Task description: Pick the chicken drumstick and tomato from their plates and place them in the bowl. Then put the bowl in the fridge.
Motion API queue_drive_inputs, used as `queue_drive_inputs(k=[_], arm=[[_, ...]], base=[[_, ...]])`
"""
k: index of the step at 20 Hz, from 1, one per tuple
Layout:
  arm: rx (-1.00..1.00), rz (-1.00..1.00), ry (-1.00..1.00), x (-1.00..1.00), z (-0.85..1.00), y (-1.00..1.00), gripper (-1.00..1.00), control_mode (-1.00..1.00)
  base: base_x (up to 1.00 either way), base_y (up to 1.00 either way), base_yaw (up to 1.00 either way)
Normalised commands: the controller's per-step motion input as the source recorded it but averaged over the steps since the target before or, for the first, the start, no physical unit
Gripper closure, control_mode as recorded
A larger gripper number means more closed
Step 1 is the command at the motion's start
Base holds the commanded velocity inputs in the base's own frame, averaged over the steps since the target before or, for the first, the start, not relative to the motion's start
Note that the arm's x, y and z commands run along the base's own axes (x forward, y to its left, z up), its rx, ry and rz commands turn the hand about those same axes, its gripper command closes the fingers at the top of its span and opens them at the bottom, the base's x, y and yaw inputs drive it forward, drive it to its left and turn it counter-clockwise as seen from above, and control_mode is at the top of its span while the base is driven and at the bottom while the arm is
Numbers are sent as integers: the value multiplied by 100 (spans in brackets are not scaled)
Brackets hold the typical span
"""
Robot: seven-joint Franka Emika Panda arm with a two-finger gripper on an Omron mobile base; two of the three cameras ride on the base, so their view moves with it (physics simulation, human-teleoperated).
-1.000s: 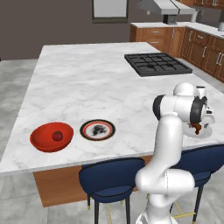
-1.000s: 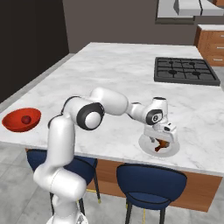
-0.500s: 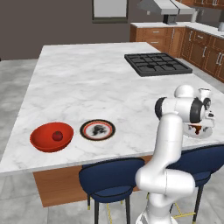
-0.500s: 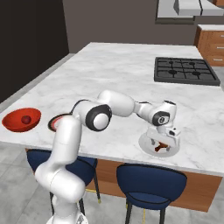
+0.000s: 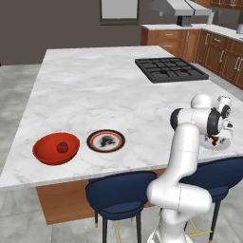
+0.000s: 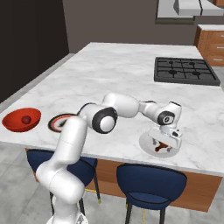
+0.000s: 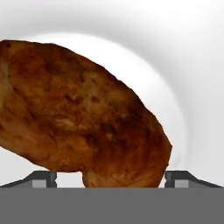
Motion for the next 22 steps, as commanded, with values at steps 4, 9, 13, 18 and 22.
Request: queue_drive_inputs(k=[4,9,13,18,22], arm=[[0,4,0,0,-14,0,100,-100],[-8,8,0,-15,-28,10,100,-100],[-16,6,0,-12,-27,29,100,-100],[-9,3,-6,-2,4,26,100,-100],[0,1,-9,-9,32,27,100,-100]], base=[[0,0,0],[0,0,0],[0,0,0],[0,0,0],[0,0,0]])
